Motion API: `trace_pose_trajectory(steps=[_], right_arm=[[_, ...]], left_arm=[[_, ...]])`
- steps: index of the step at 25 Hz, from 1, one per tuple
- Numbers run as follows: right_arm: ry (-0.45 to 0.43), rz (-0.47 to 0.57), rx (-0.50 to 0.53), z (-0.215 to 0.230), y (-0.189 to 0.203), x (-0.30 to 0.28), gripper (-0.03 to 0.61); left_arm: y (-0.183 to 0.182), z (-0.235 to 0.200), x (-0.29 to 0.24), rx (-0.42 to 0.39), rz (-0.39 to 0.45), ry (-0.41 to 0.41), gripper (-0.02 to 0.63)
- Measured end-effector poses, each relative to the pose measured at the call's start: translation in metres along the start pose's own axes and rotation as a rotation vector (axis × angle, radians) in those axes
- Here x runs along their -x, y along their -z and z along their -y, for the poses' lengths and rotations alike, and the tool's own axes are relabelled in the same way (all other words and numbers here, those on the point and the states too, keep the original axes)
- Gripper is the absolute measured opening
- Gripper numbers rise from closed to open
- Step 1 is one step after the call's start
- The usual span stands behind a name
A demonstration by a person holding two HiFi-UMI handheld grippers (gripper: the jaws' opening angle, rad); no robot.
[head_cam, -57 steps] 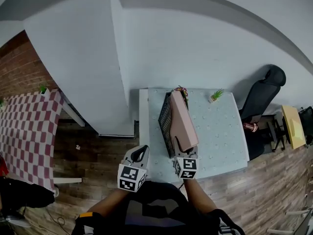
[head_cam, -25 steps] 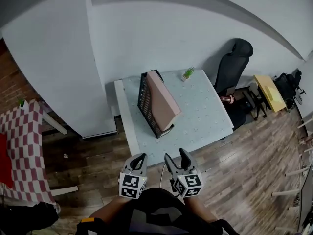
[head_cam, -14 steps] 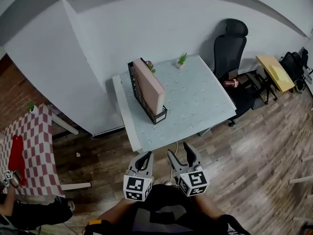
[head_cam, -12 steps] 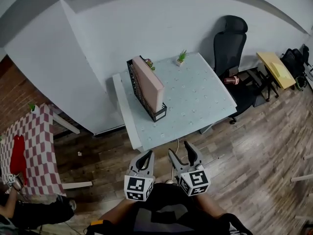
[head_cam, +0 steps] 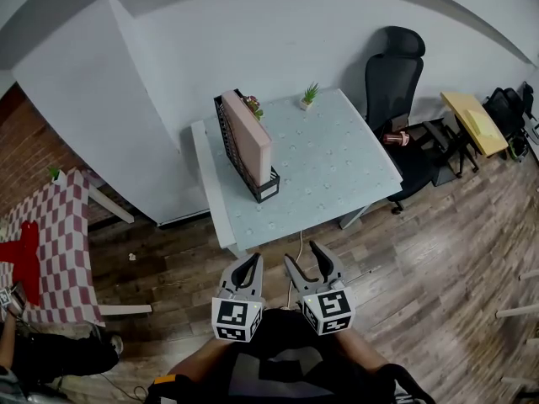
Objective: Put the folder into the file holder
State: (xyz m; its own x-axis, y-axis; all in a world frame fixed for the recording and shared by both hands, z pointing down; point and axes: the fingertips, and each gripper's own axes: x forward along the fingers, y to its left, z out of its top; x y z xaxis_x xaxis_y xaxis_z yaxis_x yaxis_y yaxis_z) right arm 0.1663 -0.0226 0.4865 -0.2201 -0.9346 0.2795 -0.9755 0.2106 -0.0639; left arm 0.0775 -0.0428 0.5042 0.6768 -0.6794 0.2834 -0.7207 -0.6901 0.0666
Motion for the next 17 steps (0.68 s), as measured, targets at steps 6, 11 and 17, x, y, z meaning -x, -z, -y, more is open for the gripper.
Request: trace_pose_trajectory(steps=[6, 11, 17], right_arm=[[0.01, 0.003, -0.002, 0.0054, -0.0026, 0.0011, 0.265], [0.012, 0.006, -0.003, 0.0052, -0.0045, -0.0007, 0.265], [0.012, 0.009, -0.005, 0.003, -0.0053, -0.003, 0.265]], left_arm=[[-0.0063, 0.0035, -0.0035, -0.013, 0.012, 0.01, 0.006], [-0.0103, 0.0014, -0.0046, -0.021, 0.02, 0.009, 0.006], [-0.0101, -0.0043, -0.002, -0.017, 0.021, 0.0, 0.006]])
